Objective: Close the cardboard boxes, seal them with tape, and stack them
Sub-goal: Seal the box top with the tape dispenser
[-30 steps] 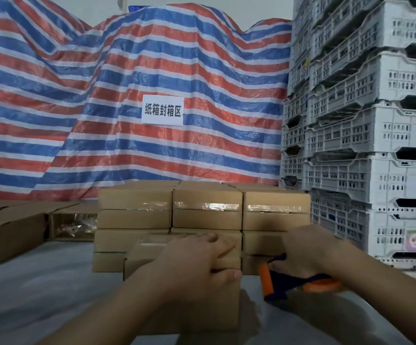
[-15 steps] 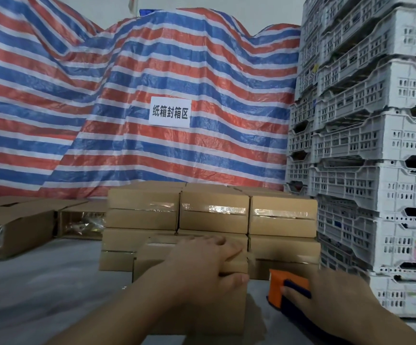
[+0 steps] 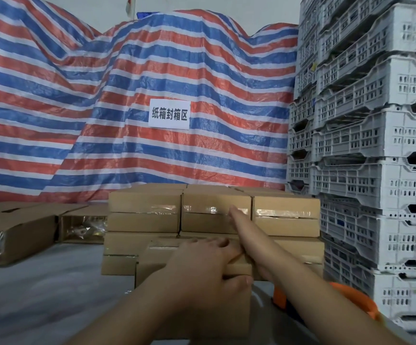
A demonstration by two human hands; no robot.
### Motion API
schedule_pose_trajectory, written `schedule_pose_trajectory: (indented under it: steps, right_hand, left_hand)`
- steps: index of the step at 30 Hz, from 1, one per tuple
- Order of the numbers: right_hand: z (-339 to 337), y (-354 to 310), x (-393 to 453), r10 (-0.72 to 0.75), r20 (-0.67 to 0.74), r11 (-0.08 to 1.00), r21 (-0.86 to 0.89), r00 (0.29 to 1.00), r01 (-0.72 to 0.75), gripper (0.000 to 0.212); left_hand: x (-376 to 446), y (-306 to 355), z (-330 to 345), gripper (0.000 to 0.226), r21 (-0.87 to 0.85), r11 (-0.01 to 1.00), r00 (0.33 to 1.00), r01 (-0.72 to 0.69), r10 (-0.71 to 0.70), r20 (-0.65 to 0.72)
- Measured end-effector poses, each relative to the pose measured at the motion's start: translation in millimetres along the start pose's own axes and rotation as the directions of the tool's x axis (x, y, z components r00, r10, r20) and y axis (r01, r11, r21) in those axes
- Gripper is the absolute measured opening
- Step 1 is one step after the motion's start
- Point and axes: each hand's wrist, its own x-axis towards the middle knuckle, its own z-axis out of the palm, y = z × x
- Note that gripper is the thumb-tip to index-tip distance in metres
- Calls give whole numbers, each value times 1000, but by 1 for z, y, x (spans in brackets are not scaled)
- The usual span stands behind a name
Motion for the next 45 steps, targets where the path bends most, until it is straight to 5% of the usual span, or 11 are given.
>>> schedule_pose_trajectory:
  steps: [8,11,13,17,23,30,34,37,42,45]
  right_hand:
    - [4,34,-6,8,-101,937,349,995,28,44]
    - [5,39,-10,-1,-79,902,430,997,35,55]
    - [7,40,-11,4,-57,893,450,998,22,66]
    - [9,42,-16,23,-41,903,431,999,-3,72]
    - [10,40,-23,50,-38,936,351,998,-33,72]
    - [6,50,-31,103,24,936,337,994,-105,67]
    - [-5,67,-59,-93,91,990,114,992,82,59]
    - [2,53,-68,4,171,990,-139,985,20,100]
    - [13,32,-74,-183,-24,983,0,983,183,101]
    - [19,-9,-56,-221,-200,973,25,955,230,101]
  left_hand:
    - [-2,5,-1,80,-91,993,990,81,-91,-111]
    - [-13,6,-15,51,-467,884,976,14,-113,-184]
    - [-27,-2,-29,35,-606,795,927,37,-254,-278]
    - [-58,-41,-24,64,-648,749,774,137,-489,-401]
    - [-81,-47,16,75,-960,223,754,171,-657,-19]
    - [-91,-42,21,65,-989,-11,798,147,-590,125]
    - [-100,-45,19,61,-982,48,838,184,-530,131]
    - [-101,-40,20,53,-967,146,807,208,-585,86]
    - [-94,-33,-2,36,-979,135,671,154,-742,3]
    - [-79,-38,-47,54,-971,216,625,107,-774,-103]
